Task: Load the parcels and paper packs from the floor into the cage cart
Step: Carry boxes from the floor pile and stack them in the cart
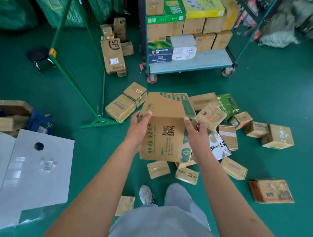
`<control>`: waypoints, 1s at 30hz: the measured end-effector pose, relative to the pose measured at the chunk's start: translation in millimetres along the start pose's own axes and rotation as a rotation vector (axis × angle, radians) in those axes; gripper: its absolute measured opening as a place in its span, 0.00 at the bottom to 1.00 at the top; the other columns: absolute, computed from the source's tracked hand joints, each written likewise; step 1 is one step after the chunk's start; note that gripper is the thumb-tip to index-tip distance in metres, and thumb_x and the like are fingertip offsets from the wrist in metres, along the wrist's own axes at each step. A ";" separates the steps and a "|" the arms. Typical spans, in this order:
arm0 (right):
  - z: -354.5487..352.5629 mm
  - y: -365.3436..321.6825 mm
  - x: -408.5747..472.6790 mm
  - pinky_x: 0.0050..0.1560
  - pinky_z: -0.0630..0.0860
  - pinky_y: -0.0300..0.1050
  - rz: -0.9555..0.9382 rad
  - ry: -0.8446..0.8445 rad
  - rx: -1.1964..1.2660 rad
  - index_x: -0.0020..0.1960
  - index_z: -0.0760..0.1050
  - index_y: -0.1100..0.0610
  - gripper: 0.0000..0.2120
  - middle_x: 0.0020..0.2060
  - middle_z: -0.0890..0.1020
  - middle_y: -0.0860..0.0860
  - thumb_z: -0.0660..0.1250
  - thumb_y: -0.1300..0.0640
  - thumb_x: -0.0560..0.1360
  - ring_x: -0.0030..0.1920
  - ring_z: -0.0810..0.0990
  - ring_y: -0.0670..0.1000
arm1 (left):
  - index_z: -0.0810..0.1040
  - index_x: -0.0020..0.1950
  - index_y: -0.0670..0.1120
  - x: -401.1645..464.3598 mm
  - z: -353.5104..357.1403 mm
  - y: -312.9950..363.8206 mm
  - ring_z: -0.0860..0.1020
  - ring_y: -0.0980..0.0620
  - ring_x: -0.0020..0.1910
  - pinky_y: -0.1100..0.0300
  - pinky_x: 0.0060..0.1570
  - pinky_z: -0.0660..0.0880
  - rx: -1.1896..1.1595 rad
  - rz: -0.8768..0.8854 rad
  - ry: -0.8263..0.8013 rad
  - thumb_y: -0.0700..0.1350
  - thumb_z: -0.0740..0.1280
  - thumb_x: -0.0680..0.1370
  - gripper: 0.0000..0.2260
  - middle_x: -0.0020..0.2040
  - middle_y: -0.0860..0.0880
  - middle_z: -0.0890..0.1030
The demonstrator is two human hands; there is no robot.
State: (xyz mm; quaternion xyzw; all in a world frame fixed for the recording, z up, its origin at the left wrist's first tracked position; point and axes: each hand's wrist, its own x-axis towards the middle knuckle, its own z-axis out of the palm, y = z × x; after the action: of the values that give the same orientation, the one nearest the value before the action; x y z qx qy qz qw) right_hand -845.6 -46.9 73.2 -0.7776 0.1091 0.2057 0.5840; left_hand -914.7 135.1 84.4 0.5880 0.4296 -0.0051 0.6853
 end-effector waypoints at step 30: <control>190.0 -226.8 330.7 0.42 0.71 0.41 -0.081 0.064 0.033 0.66 0.71 0.48 0.25 0.60 0.76 0.50 0.67 0.34 0.77 0.52 0.76 0.43 | 0.65 0.71 0.54 363.7 -7.2 258.5 0.77 0.51 0.48 0.55 0.39 0.69 -0.012 0.029 0.042 0.56 0.60 0.85 0.16 0.56 0.47 0.79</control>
State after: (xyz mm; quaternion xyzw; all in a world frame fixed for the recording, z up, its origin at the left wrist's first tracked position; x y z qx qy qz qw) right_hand -494.3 224.3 76.8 -0.7779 0.0994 0.1549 0.6009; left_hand -557.1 401.9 75.8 0.5899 0.4356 0.0198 0.6797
